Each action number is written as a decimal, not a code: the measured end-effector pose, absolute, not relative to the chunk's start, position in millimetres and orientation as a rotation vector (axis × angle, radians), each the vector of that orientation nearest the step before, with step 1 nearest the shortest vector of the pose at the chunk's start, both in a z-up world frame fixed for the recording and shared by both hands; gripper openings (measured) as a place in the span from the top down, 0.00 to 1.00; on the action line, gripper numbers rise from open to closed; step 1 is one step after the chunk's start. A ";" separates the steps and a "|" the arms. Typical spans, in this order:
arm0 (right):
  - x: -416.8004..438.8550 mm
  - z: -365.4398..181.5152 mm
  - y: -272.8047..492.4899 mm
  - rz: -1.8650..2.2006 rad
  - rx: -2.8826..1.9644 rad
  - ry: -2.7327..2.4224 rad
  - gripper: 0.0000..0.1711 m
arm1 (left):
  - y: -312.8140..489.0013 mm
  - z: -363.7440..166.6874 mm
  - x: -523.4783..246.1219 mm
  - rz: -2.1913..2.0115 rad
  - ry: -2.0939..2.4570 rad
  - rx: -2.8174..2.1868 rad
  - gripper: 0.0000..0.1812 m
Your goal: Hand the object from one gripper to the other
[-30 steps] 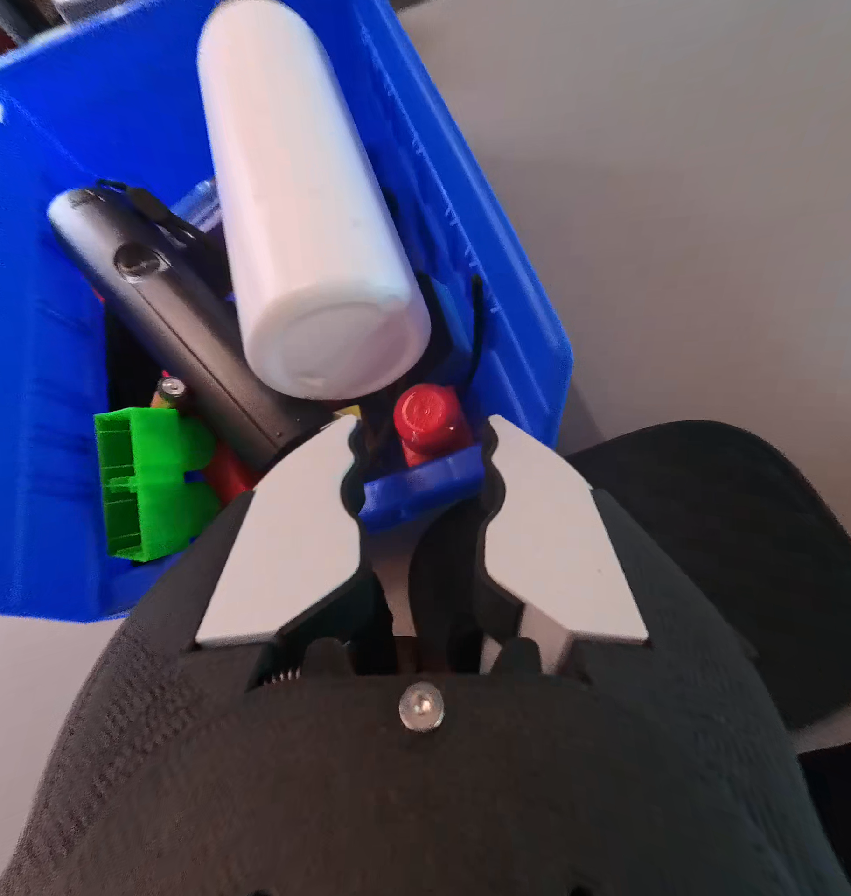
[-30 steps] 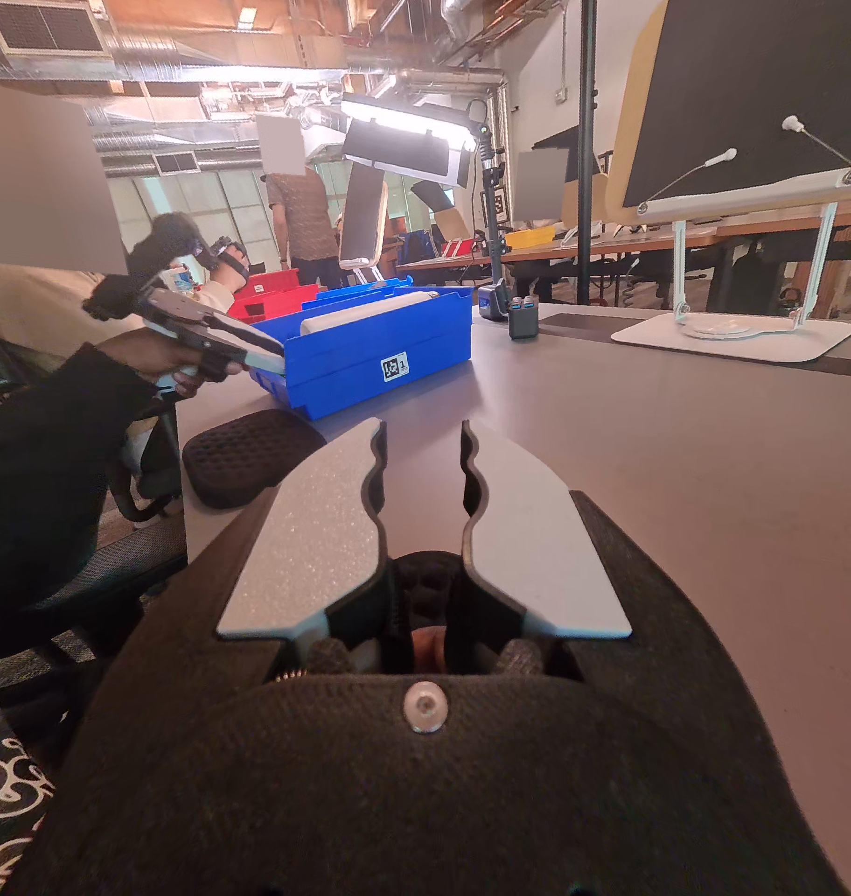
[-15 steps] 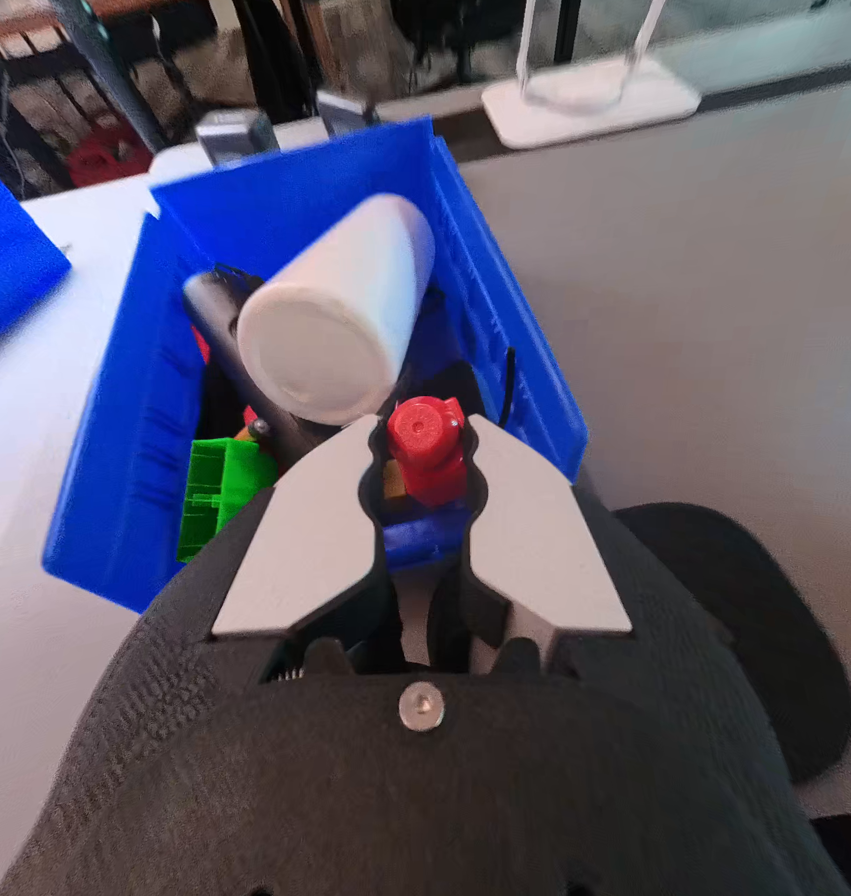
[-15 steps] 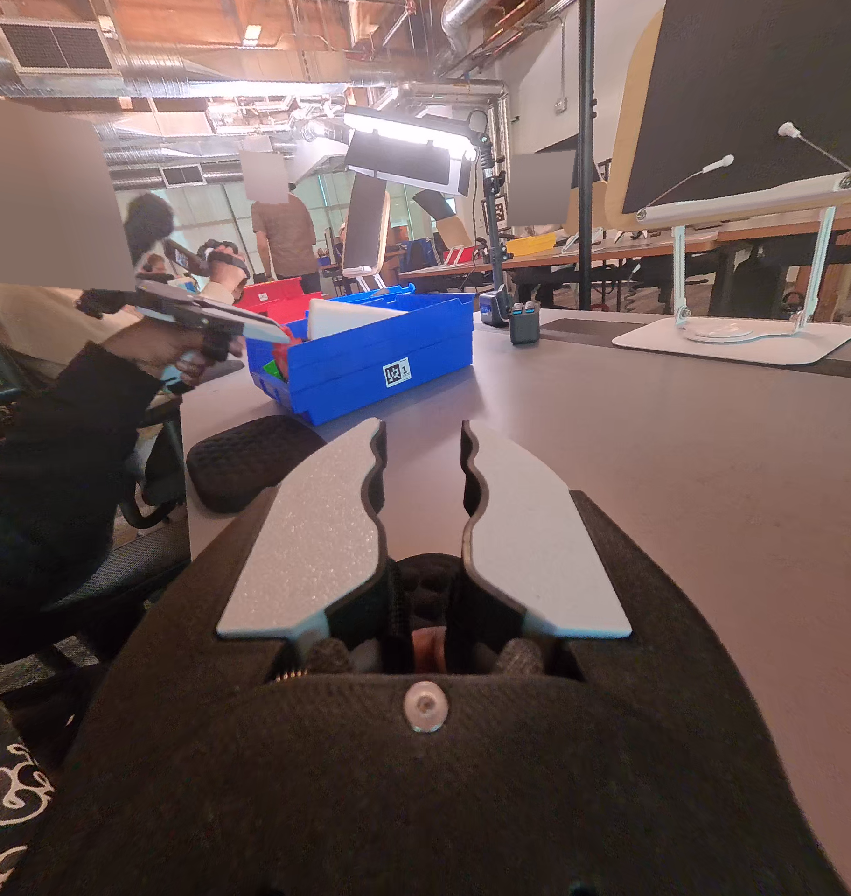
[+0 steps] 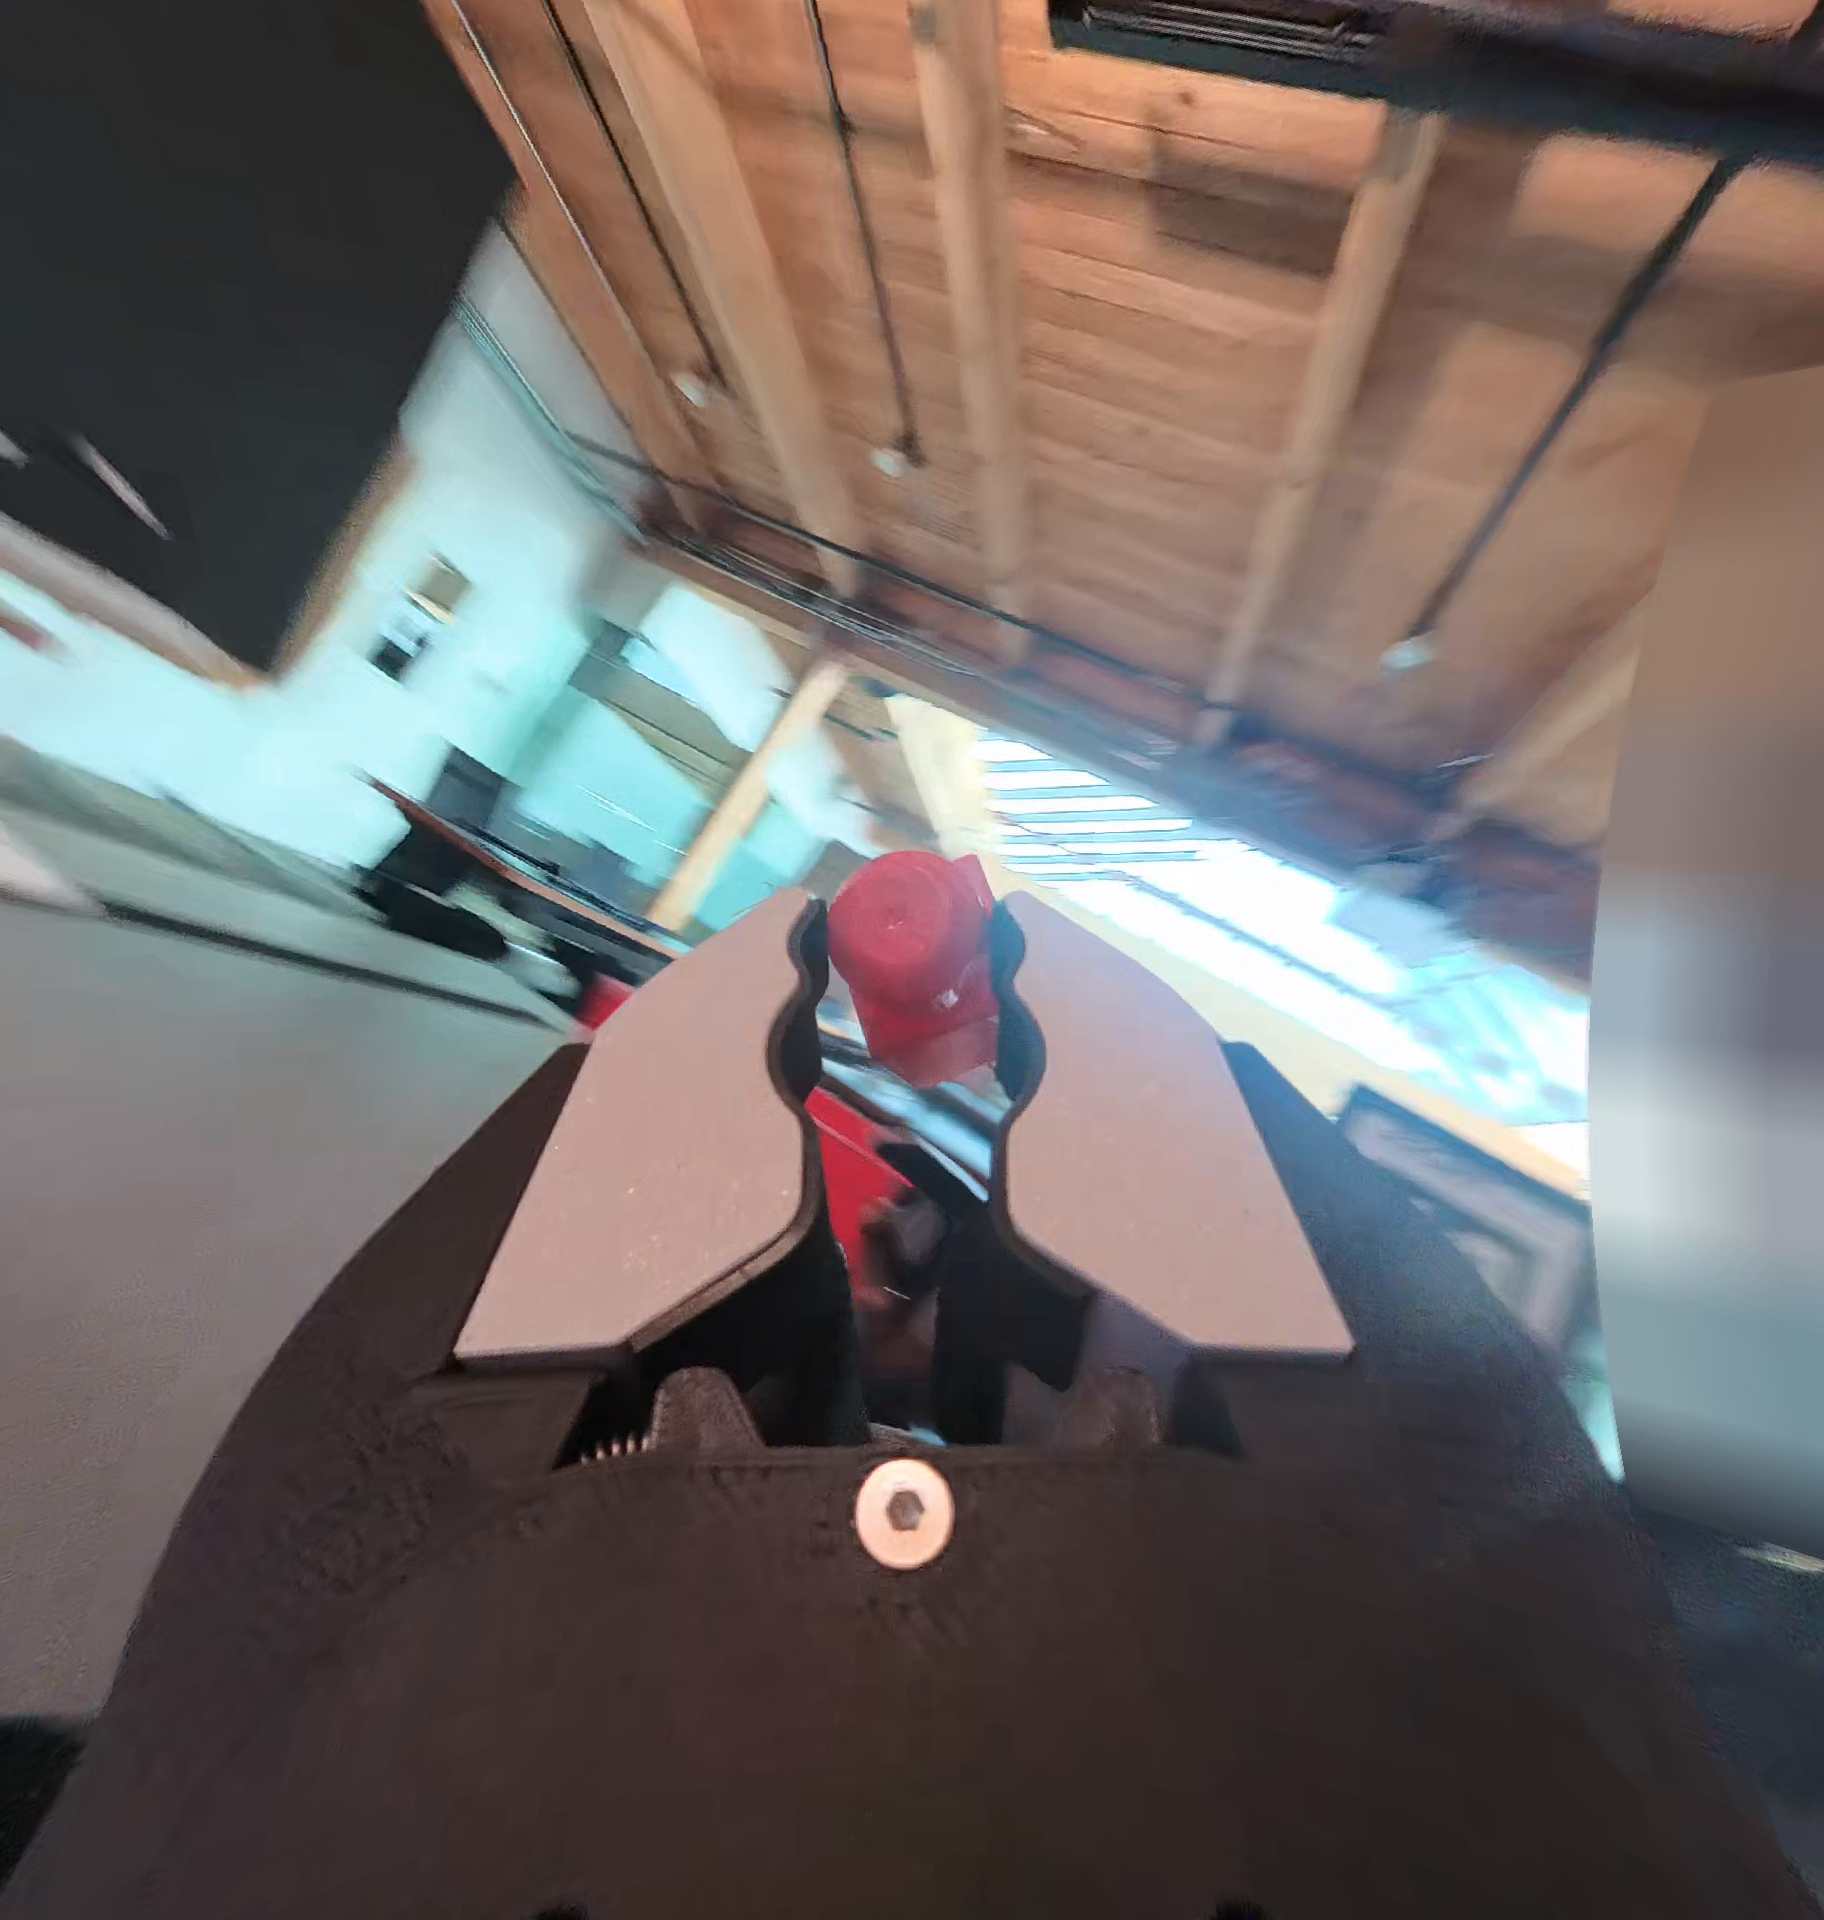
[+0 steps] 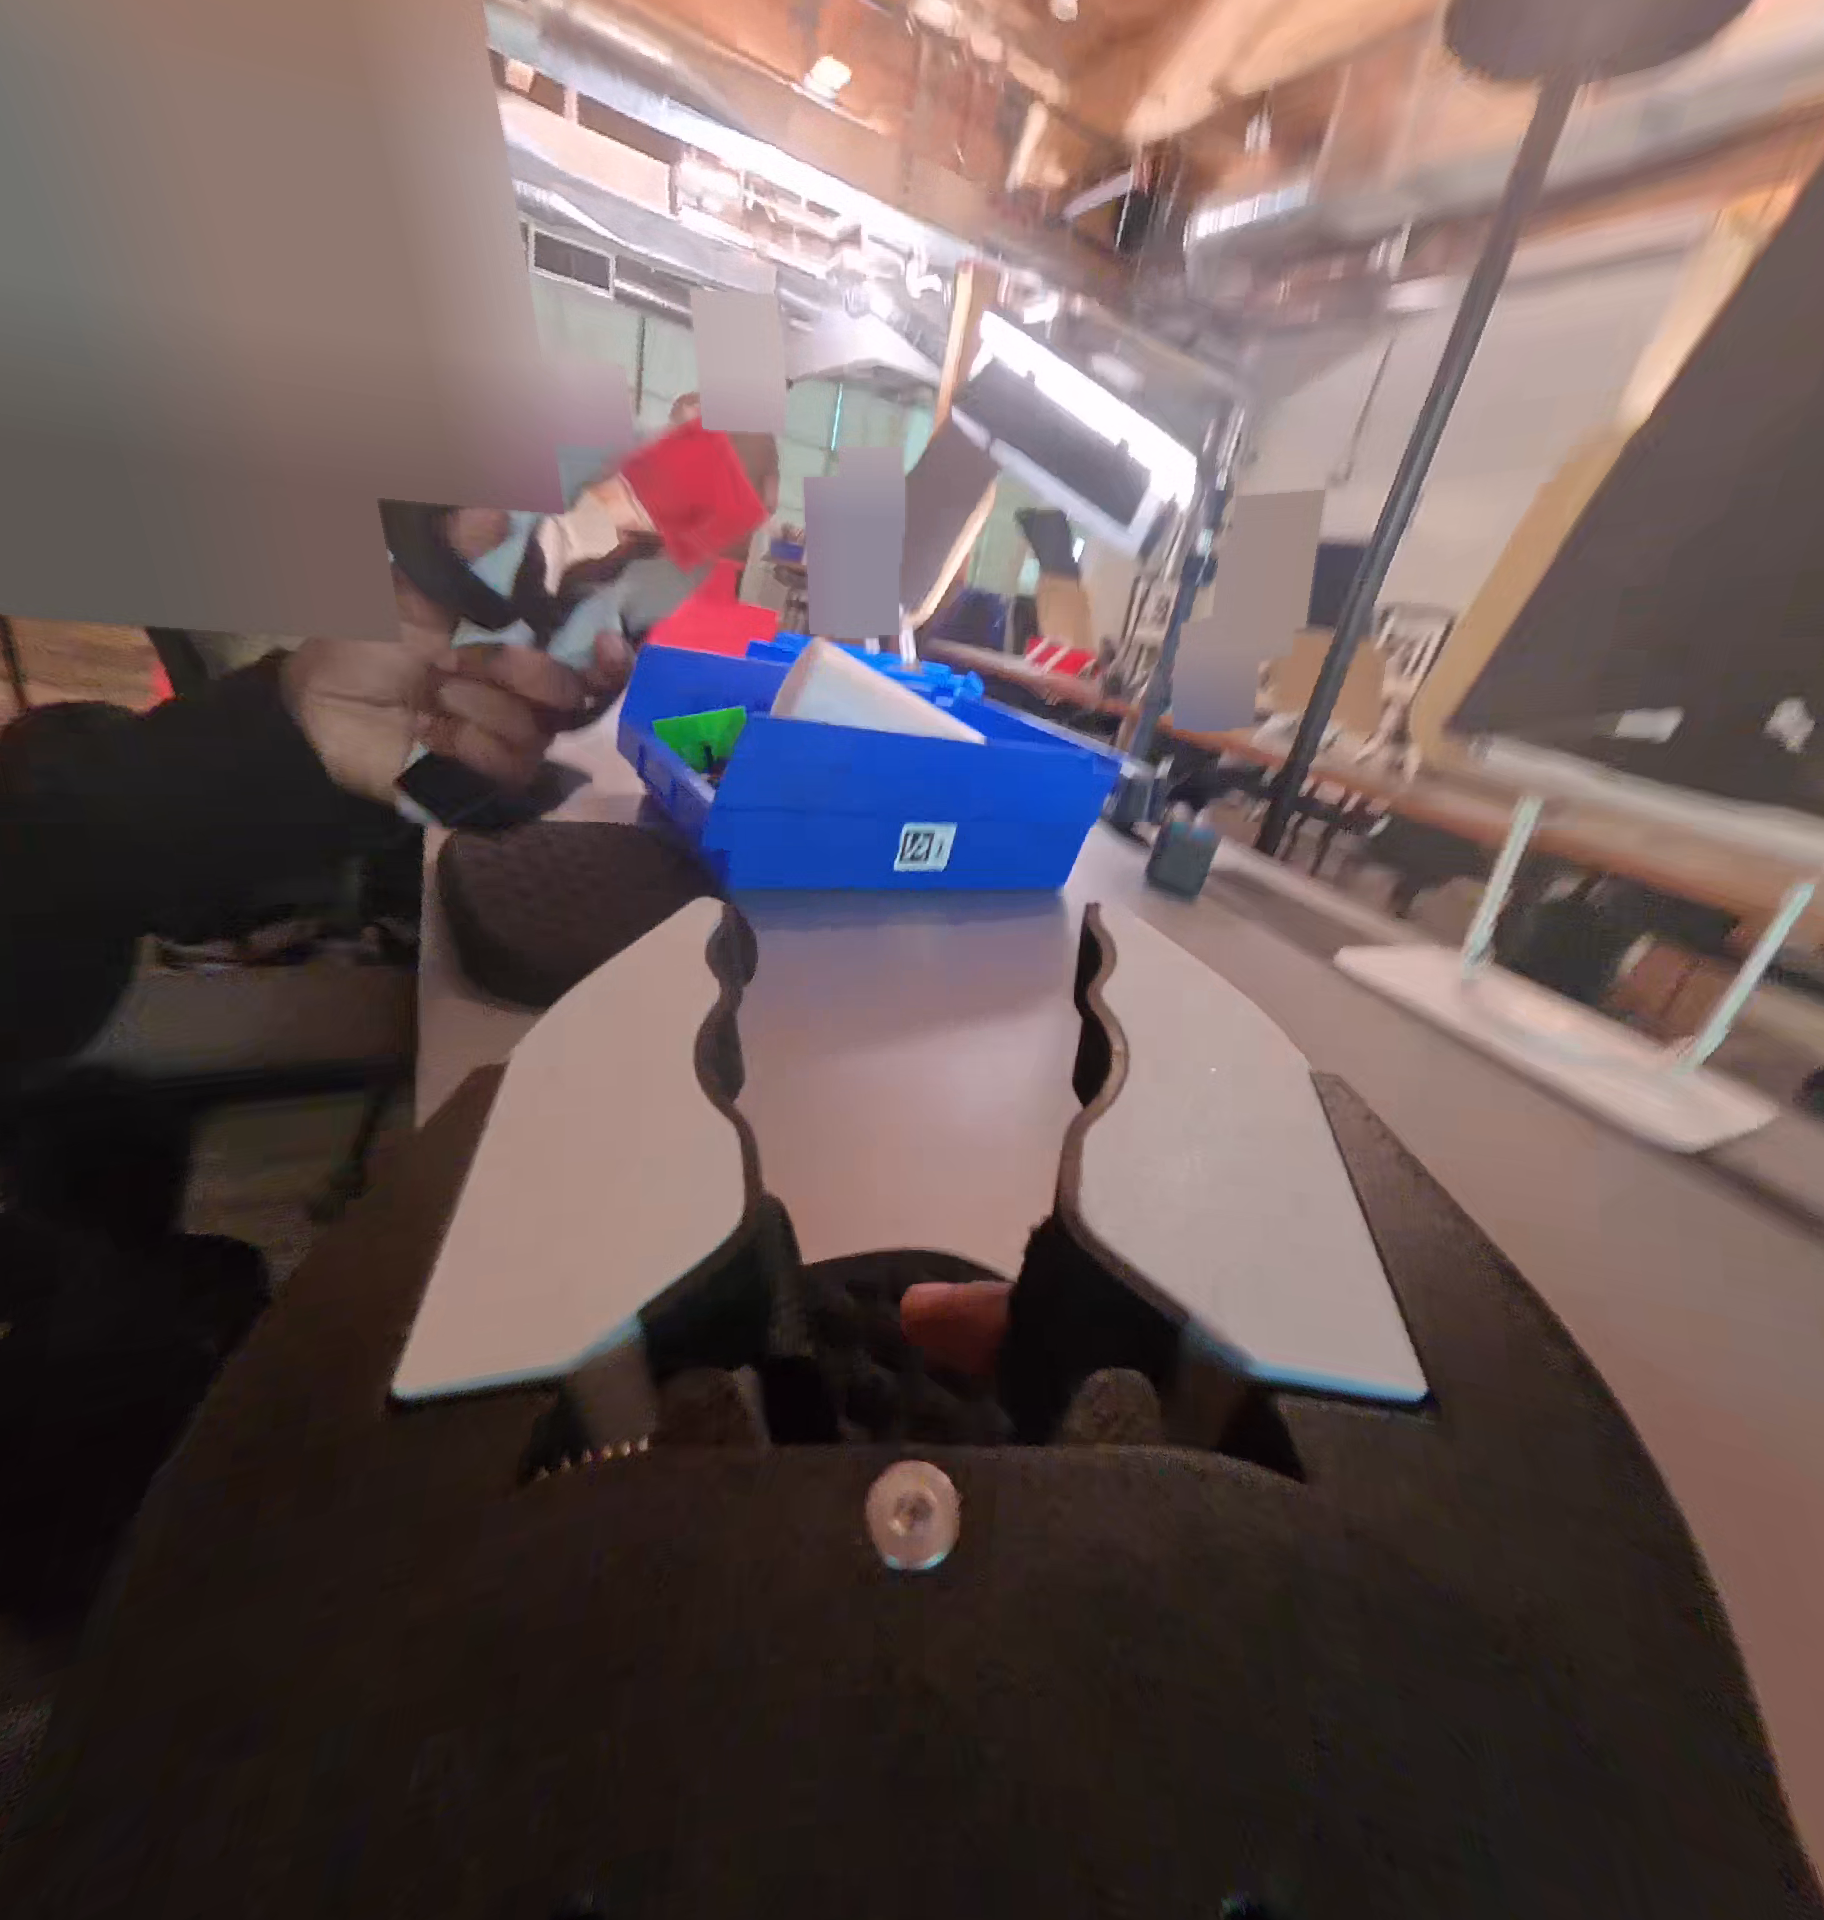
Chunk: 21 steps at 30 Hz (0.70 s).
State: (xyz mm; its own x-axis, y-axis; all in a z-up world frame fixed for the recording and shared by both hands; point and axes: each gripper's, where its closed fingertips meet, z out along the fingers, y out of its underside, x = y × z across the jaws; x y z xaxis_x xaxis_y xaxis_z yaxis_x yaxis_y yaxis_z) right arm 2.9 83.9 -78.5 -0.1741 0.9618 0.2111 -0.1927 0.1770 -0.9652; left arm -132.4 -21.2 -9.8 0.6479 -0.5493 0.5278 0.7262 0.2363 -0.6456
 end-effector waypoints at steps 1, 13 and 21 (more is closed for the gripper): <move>5.0 -73.2 75.4 1.251 -0.764 -1.279 0.62 | -12.3 -17.2 -114.2 -0.962 -0.207 -1.003 0.84; 2.2 -77.1 27.7 1.068 -0.464 -1.286 0.80 | 34.1 -75.9 -20.9 -1.199 -0.153 -1.180 0.84; 11.8 -77.2 24.0 1.641 -0.677 -1.488 0.81 | 14.1 -76.8 1.5 -0.727 0.312 -1.221 0.67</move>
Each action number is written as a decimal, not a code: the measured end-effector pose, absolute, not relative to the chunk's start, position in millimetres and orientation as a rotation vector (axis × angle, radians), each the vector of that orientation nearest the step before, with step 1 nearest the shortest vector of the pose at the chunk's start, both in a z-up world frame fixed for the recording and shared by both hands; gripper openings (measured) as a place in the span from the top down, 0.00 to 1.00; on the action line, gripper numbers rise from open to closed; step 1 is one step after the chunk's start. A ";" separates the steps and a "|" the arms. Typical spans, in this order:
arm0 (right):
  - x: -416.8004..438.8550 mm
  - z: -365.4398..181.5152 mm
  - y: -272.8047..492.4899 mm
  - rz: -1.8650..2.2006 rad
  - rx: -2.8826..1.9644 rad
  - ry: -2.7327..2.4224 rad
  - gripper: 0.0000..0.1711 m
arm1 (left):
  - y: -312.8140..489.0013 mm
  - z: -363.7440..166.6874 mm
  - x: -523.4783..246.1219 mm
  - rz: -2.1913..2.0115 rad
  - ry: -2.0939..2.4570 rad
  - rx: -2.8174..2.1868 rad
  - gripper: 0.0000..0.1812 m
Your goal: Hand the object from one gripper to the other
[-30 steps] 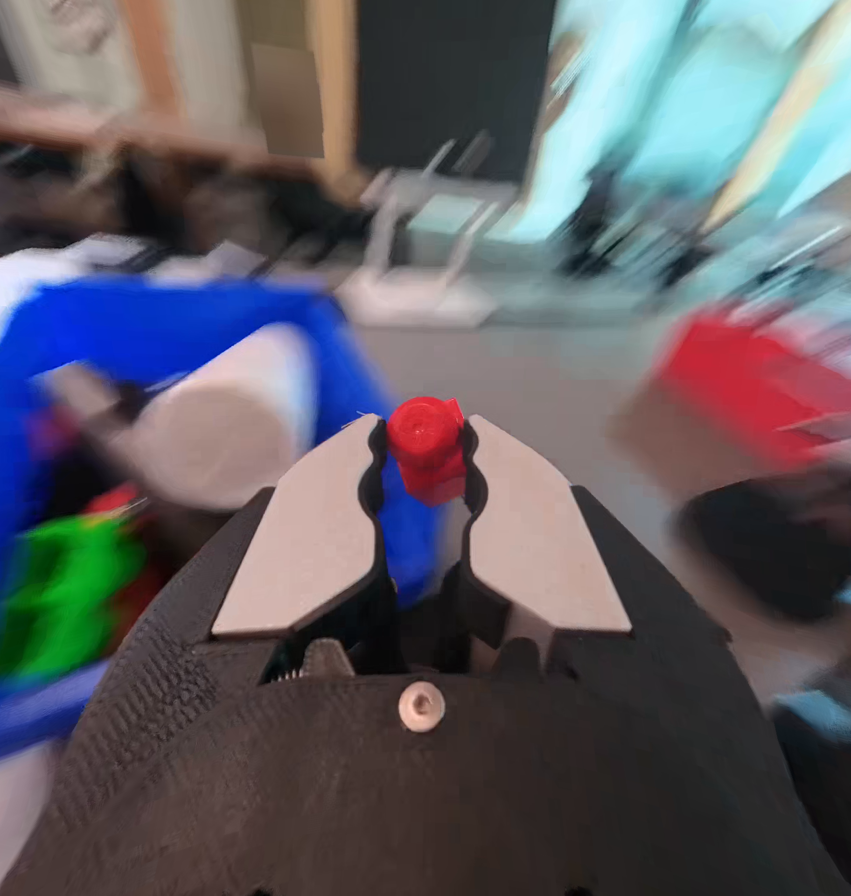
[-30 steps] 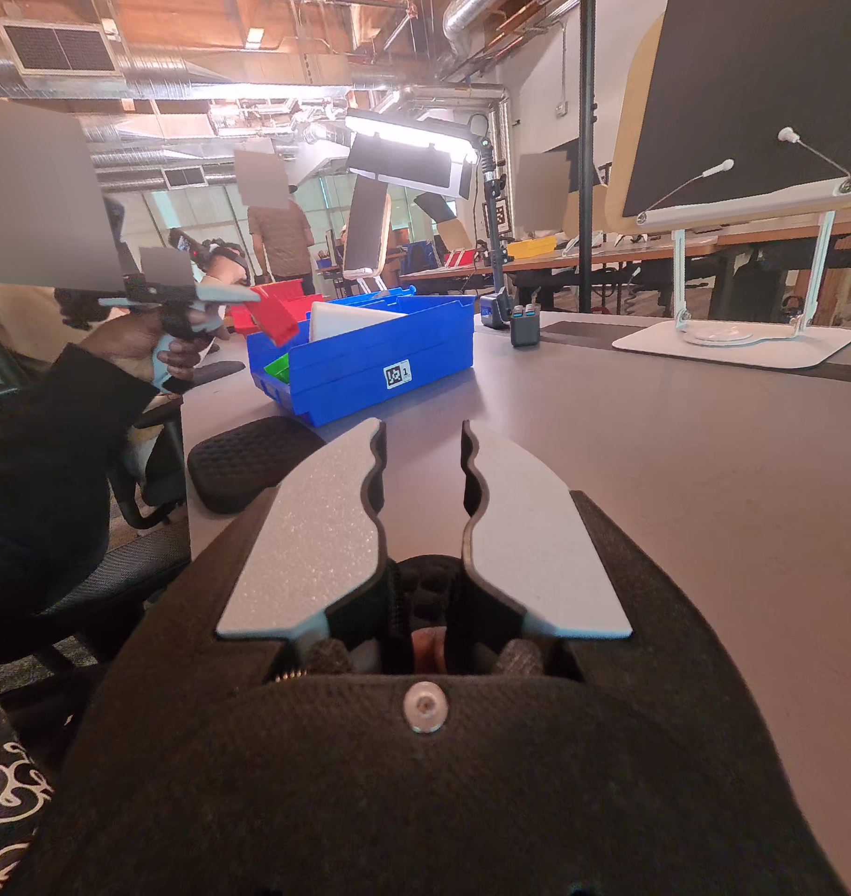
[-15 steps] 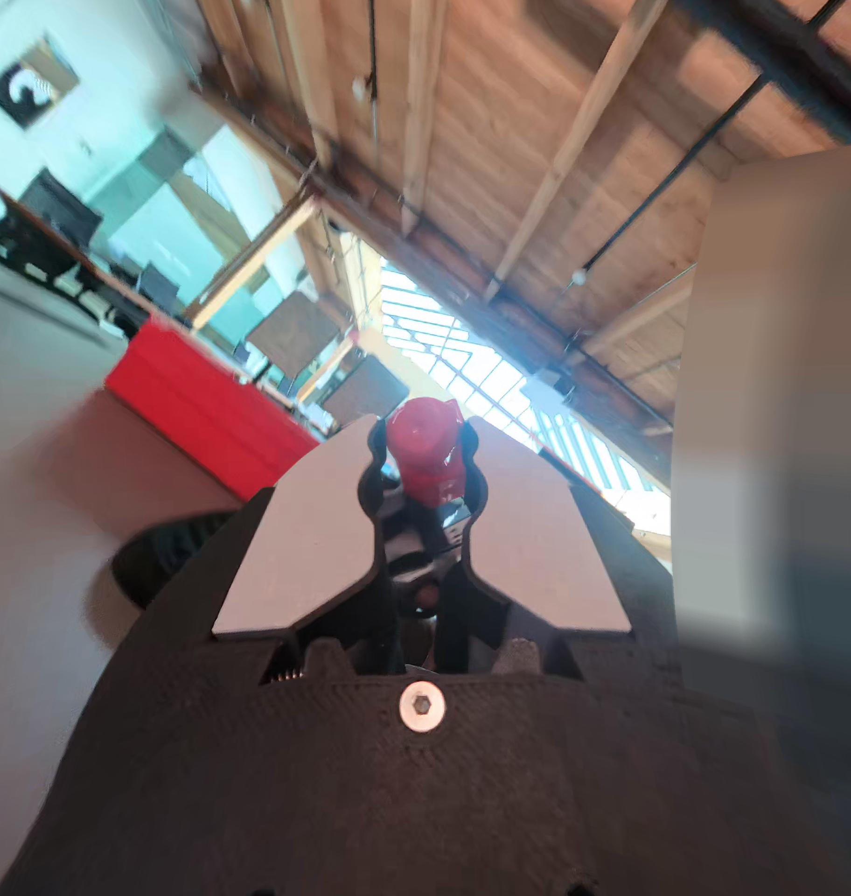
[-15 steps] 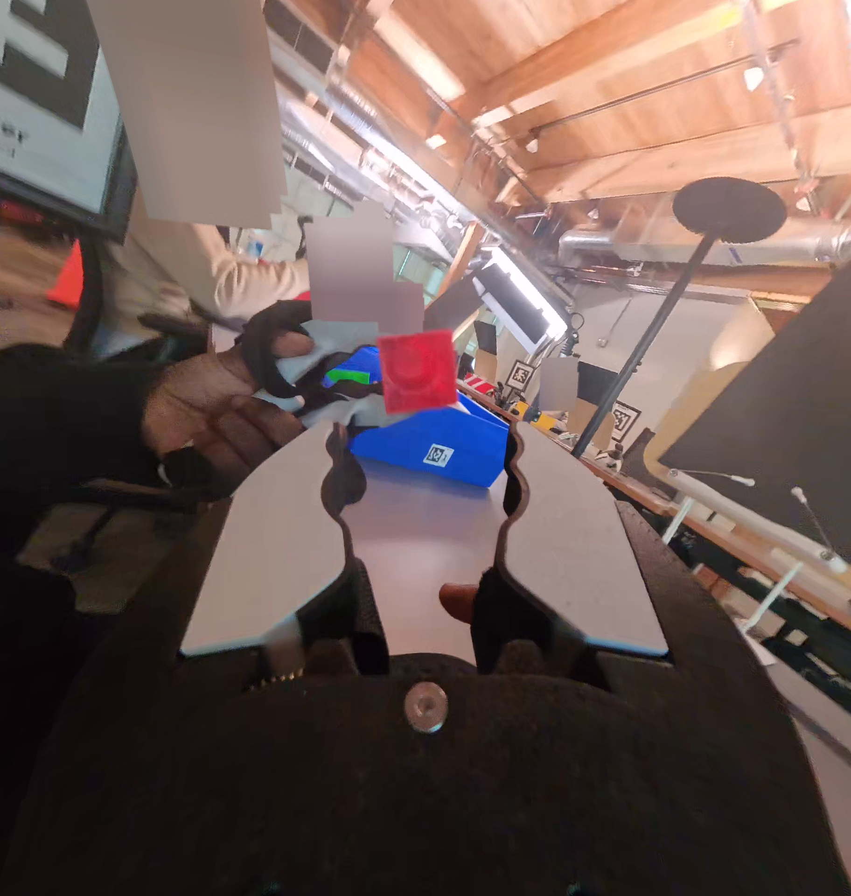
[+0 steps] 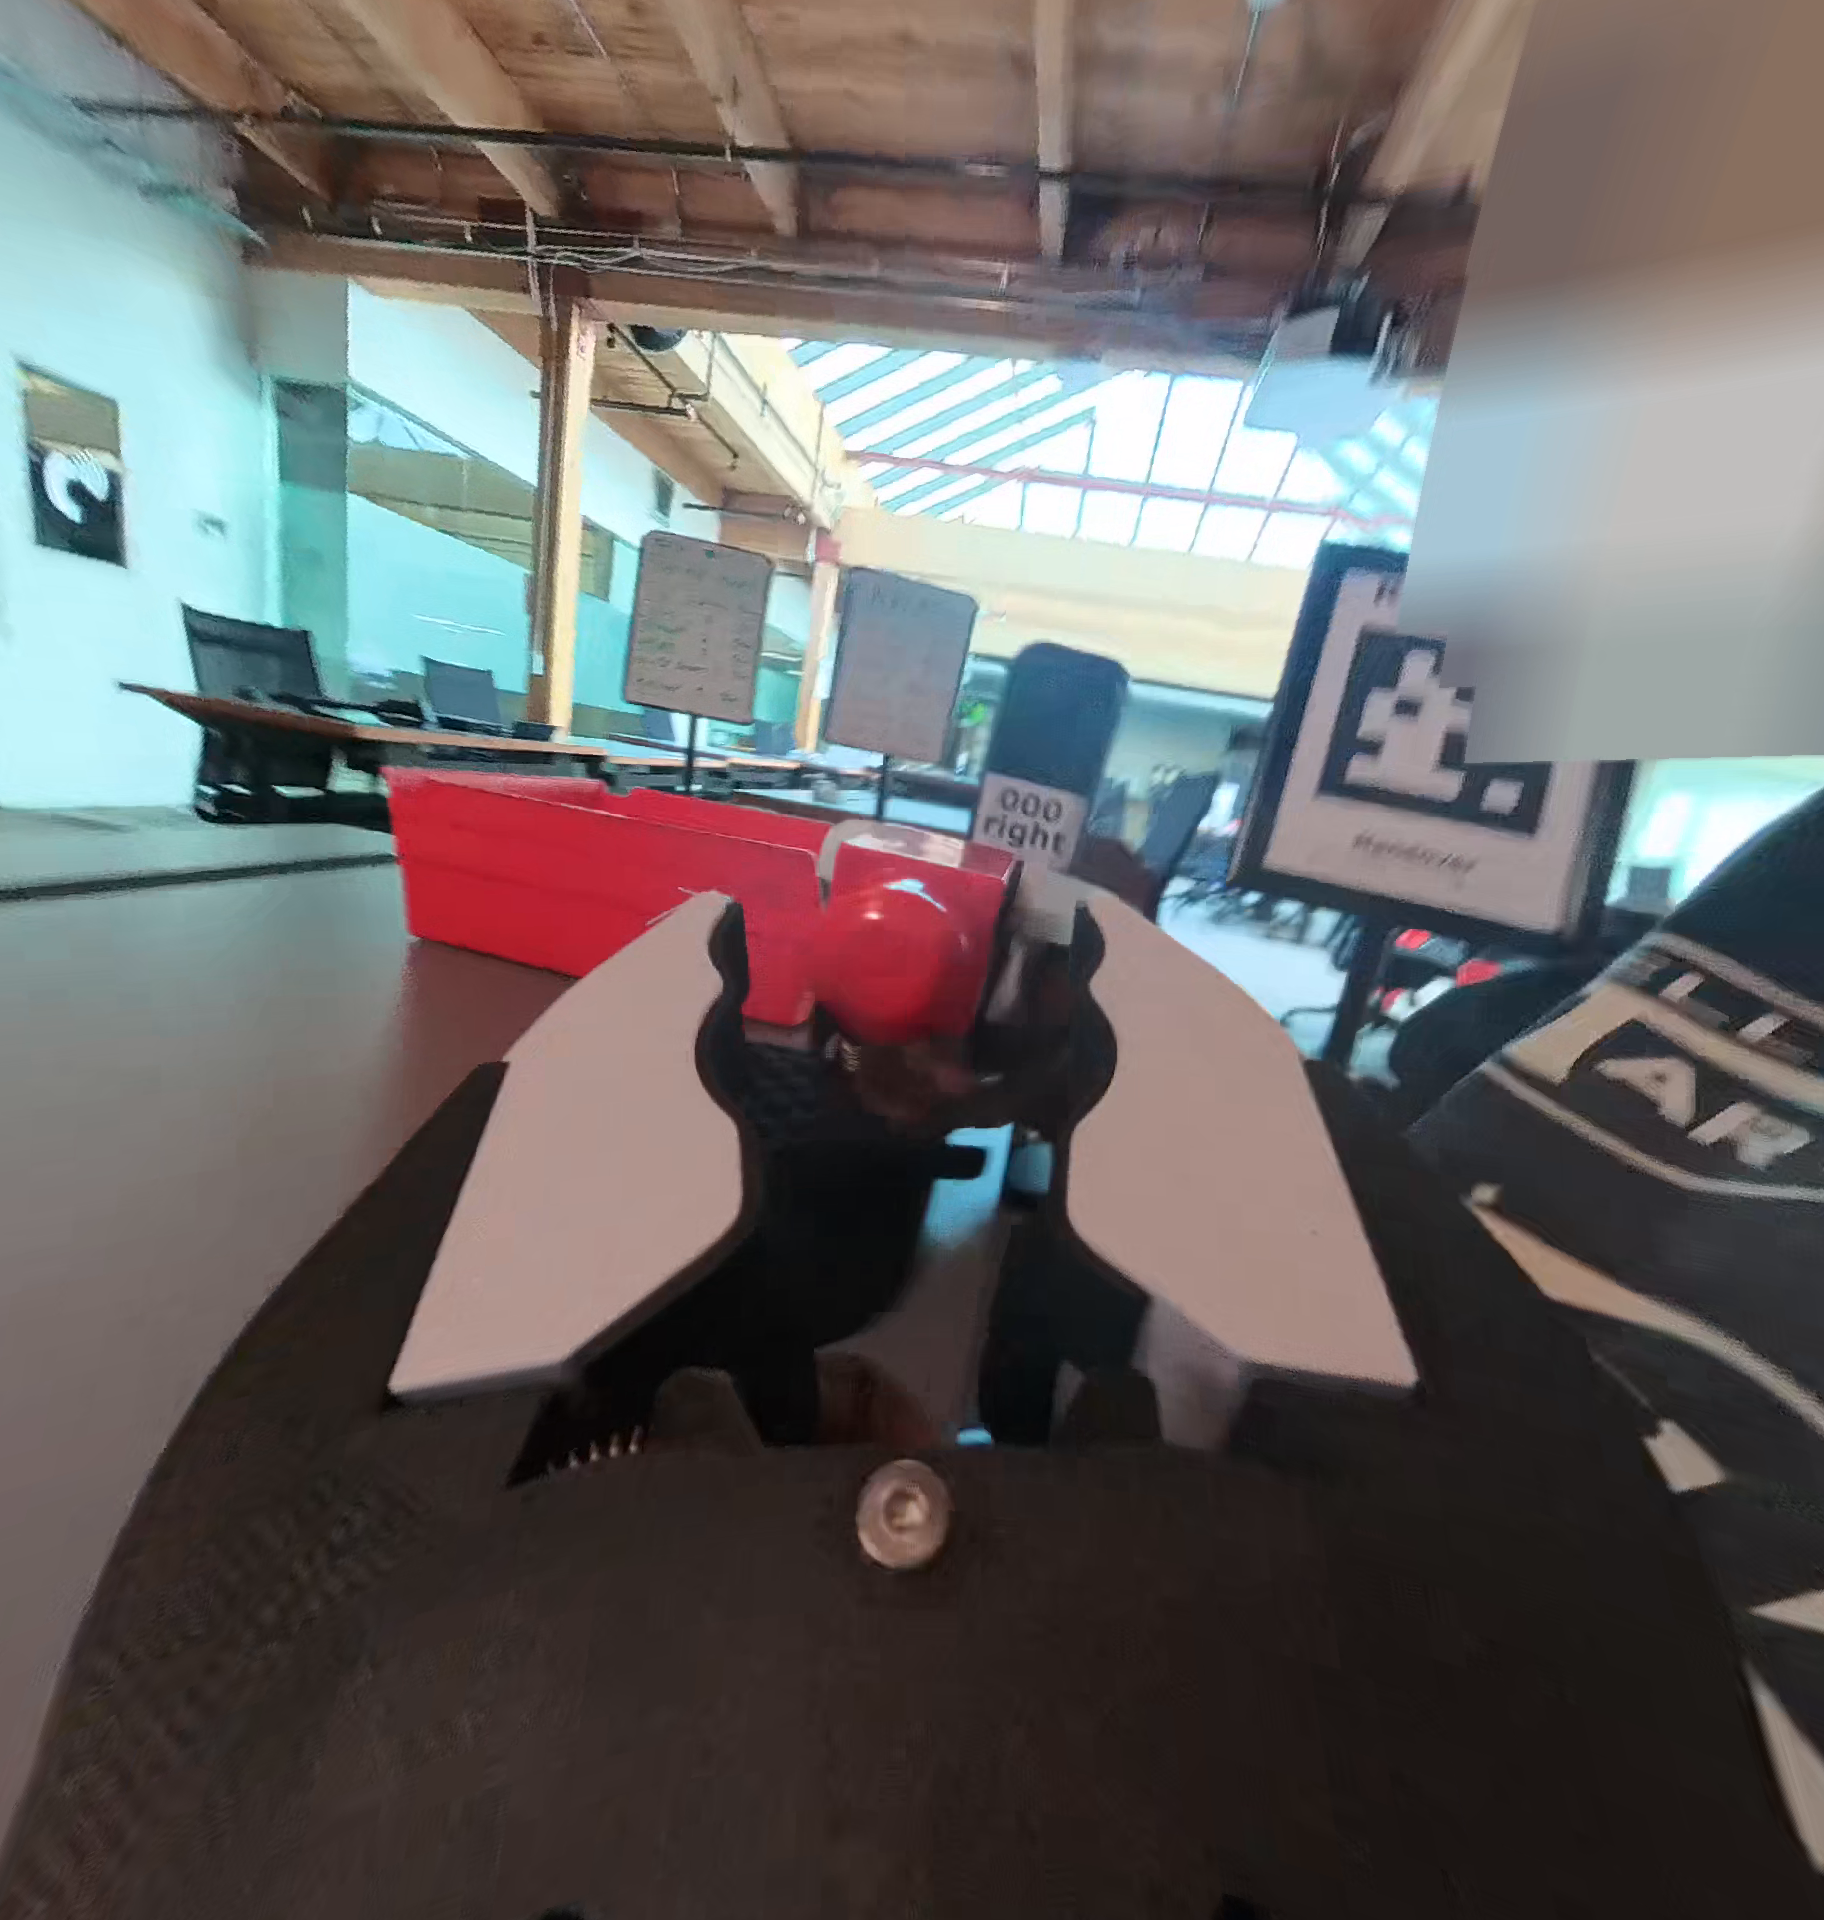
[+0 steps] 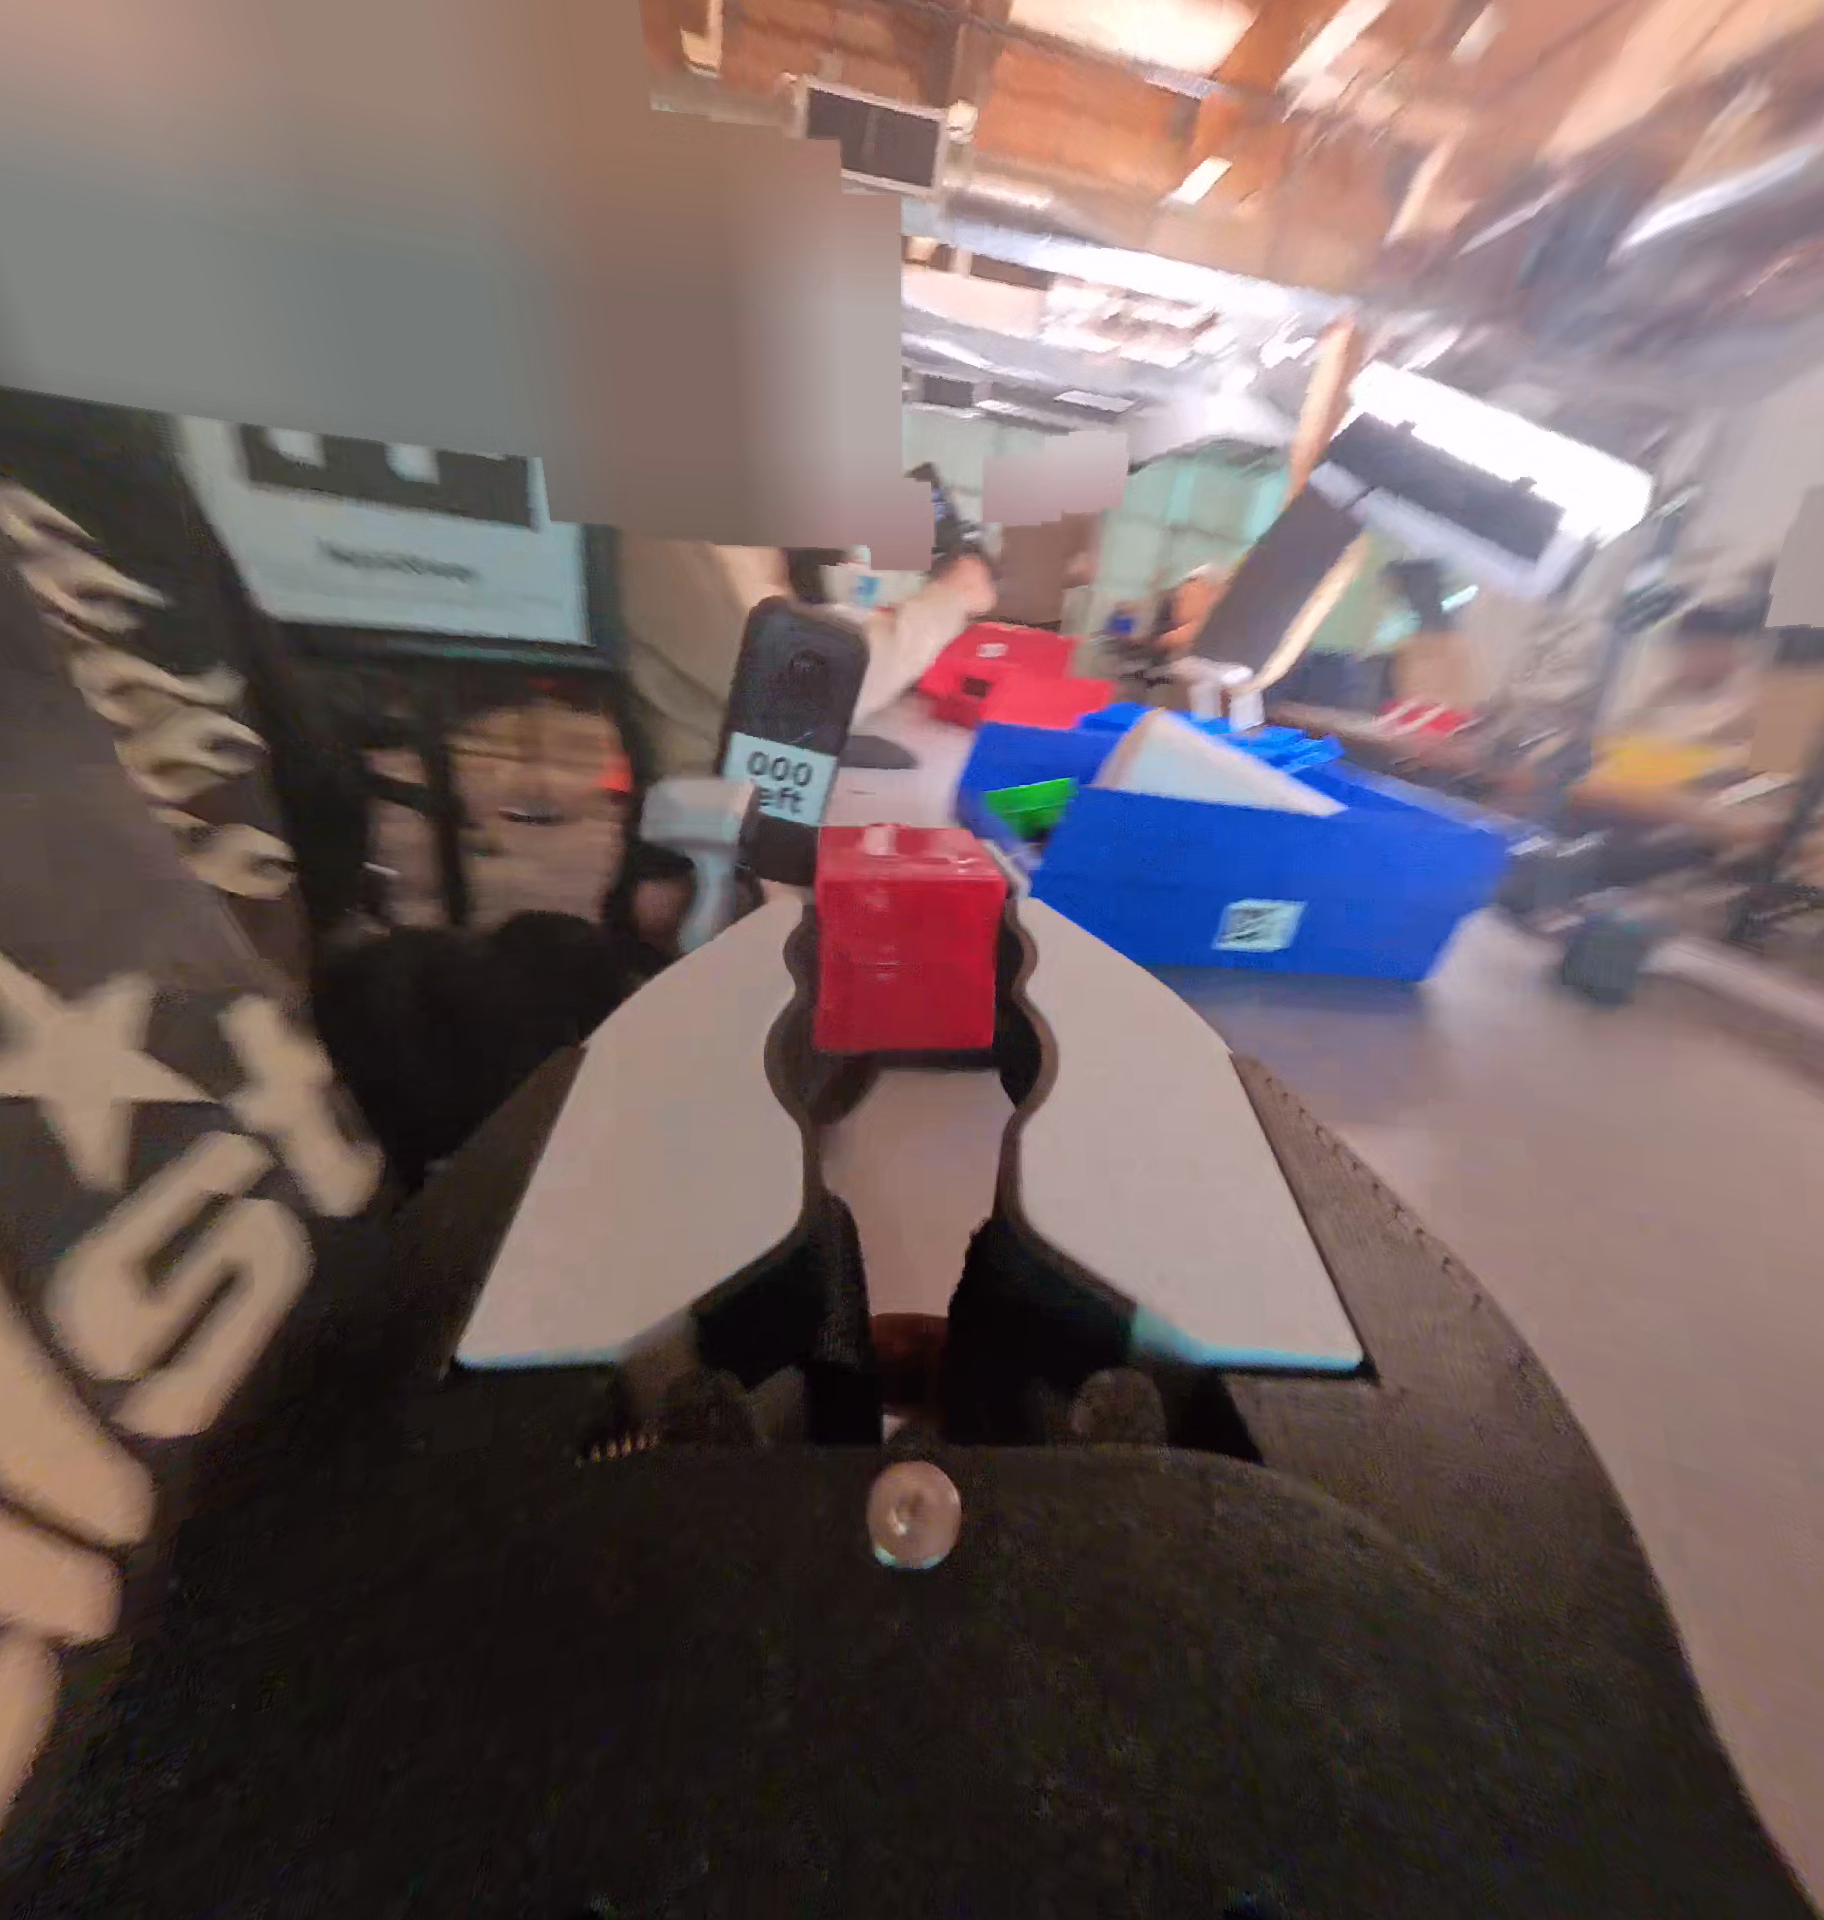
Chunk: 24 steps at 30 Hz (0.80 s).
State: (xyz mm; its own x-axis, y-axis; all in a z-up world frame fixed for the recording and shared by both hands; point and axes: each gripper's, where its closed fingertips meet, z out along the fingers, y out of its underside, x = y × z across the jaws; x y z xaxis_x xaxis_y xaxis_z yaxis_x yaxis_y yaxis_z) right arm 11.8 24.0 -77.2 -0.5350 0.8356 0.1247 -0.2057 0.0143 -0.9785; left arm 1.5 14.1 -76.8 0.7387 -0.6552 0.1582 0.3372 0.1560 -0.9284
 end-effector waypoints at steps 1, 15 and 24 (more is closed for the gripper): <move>13.9 -78.6 20.9 1.747 -0.722 -1.524 0.80 | 13.4 -76.5 3.8 -0.679 0.339 -1.221 0.67; 14.2 -84.1 17.4 1.911 -0.818 -1.557 0.77 | 19.4 -84.8 15.9 -0.976 0.225 -1.359 0.81; 17.9 -98.0 4.8 0.991 -0.306 -1.653 0.66 | 11.6 -97.0 28.3 -1.399 0.157 -1.464 0.81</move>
